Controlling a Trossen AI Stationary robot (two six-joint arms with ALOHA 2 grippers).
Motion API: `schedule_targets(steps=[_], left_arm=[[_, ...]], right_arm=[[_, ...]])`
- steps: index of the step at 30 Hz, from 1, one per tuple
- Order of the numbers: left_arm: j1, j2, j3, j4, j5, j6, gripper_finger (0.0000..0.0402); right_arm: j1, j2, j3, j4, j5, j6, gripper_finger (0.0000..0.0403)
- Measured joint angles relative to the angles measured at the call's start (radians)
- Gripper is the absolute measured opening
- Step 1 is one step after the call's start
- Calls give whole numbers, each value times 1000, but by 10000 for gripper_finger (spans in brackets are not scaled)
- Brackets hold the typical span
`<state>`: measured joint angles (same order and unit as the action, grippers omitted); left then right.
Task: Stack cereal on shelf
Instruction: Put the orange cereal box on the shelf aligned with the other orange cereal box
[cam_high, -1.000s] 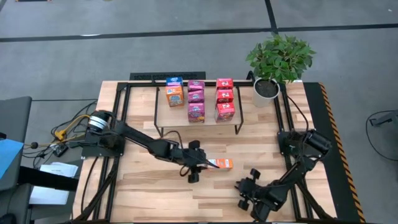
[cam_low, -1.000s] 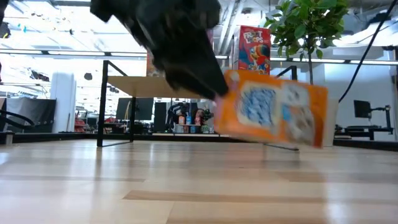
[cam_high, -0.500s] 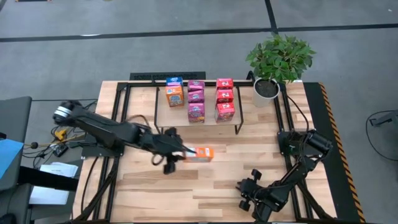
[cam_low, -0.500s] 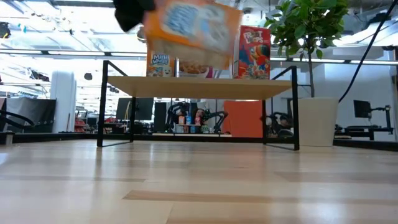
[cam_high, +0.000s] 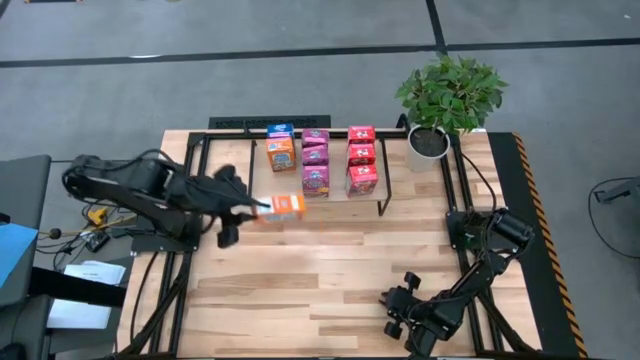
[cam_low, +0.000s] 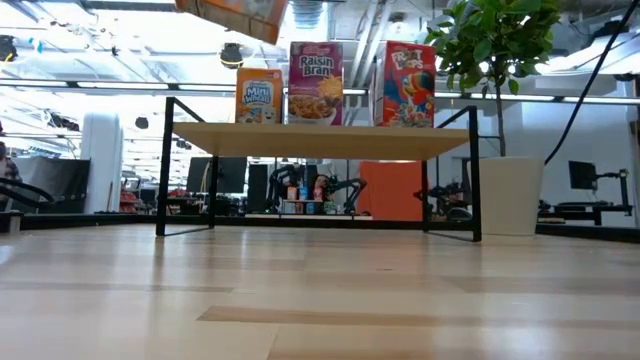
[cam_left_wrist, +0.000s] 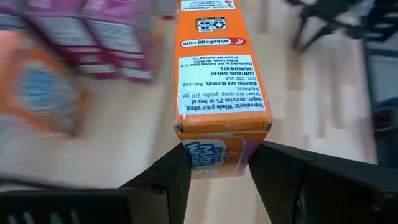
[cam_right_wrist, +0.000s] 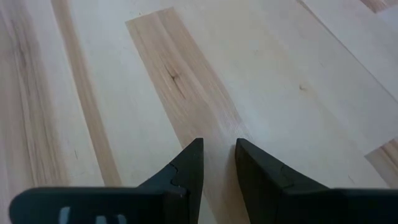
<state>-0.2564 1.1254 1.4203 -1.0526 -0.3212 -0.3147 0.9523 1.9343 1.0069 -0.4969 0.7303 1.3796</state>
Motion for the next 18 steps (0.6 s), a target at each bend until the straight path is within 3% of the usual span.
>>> schedule_targets(steps=[5, 13, 15, 18], left_arm=[[40, 43, 150, -186, -65, 58, 139], [149, 191, 308, -509, -71, 113, 139], [177, 238, 321, -520, -74, 143, 139], [209, 290, 323, -491, 8, 263, 139]], right_arm=[[-2, 0, 0, 1, 0, -1, 118], [-3, 0, 0, 3, -11, -1, 118], [-3, 0, 0, 3, -13, -1, 118], [-3, 0, 0, 3, -14, -3, 118]])
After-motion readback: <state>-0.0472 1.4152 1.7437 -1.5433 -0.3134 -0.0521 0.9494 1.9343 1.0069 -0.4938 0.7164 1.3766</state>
